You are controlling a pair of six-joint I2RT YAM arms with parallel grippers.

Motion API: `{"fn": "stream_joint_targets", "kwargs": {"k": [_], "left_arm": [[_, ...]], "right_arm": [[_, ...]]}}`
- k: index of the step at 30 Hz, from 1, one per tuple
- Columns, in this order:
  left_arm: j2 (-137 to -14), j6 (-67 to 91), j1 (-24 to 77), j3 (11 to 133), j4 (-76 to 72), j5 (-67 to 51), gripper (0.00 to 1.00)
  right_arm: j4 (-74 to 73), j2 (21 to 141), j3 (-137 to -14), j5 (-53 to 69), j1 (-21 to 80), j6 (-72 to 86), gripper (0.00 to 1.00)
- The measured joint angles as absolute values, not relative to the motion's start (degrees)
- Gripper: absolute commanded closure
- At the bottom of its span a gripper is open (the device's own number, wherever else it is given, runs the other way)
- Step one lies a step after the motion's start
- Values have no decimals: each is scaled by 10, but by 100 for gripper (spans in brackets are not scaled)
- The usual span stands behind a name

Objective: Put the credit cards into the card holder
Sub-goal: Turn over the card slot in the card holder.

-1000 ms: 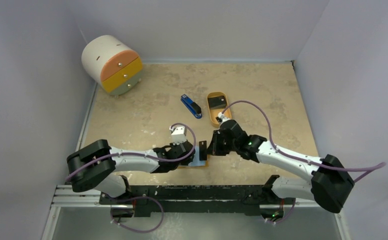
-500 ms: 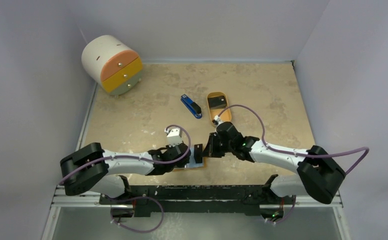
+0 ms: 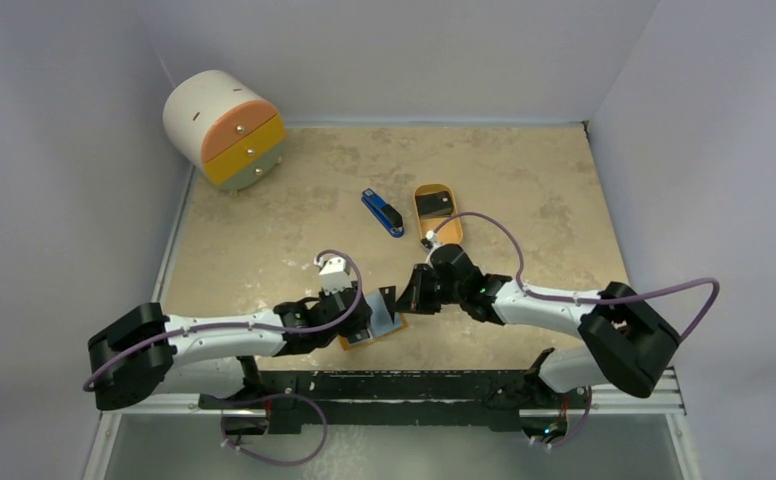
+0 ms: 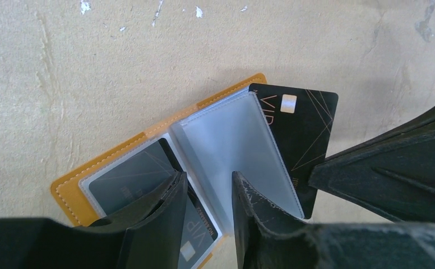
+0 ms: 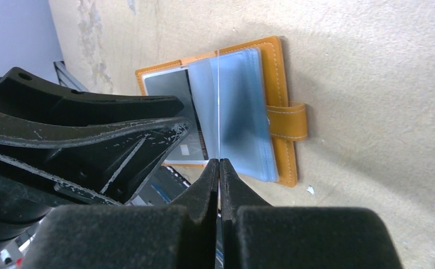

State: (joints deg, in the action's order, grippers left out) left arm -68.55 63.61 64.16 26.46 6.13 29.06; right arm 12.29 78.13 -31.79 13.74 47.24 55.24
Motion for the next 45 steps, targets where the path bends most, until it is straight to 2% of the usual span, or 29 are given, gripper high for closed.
{"fn": "stream_joint_targets", "kwargs": {"k": [18, 34, 42, 45], "left_arm": [[-558, 675, 642, 263, 169, 338, 61], [-499, 721, 642, 234, 247, 373, 65], [-481, 724, 642, 229, 243, 377, 72], [-470, 718, 642, 213, 211, 368, 81]], "right_arm": [[149, 850, -366, 204, 493, 524, 100], [123, 896, -416, 205, 511, 490, 100], [124, 921, -421, 205, 511, 490, 100], [128, 926, -422, 205, 511, 490, 100]]}}
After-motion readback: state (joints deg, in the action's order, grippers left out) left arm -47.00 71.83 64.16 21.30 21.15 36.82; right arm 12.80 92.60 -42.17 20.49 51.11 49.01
